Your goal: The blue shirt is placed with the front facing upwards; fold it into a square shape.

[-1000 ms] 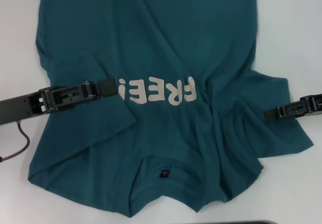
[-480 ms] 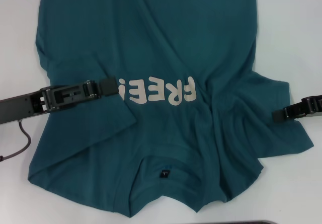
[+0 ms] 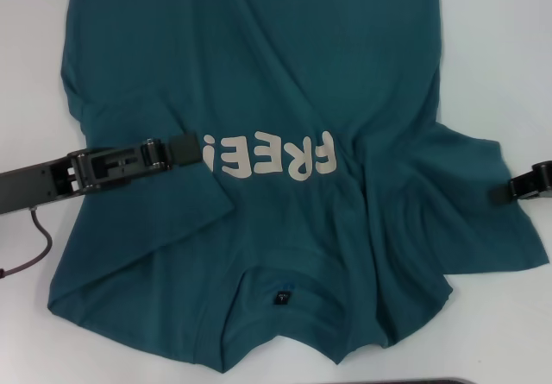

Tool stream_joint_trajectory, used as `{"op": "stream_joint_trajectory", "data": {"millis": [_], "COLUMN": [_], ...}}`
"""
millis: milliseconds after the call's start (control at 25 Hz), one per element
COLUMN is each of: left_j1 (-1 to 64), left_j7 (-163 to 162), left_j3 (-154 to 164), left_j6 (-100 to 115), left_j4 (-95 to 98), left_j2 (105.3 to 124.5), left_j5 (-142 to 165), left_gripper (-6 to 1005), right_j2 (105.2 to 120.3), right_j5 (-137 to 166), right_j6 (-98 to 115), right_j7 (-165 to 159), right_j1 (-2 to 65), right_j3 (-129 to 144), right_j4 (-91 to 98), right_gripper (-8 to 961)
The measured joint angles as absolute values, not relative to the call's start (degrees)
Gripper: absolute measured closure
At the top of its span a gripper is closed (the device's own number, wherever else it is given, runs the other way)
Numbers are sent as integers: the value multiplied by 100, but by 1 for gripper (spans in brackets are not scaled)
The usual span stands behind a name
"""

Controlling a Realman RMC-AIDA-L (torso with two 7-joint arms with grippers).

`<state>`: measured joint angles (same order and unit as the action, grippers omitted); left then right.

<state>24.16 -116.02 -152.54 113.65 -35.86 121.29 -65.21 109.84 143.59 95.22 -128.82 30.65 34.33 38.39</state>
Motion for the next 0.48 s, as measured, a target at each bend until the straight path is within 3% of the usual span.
{"op": "stream_joint_trajectory", "data": {"millis": [40, 480], "left_j1": [2414, 2398], "left_j7": [-11602, -11657], "left_j3": [-15257, -15324], "left_j6": [11365, 11381], "left_j4": [-3586, -3596], "left_j2": [12129, 12115], "left_j5": [-6521, -6521], "left_gripper": [231, 230], "right_j2": [10982, 10897], "right_j5": [14353, 14388], "right_j6": [9571, 9871], "right_j7": [-12986, -13369], "right_j1": [2983, 2805], "right_j3": [3409, 3192], "right_j4": [4052, 4754], "right_gripper": [938, 937]}}
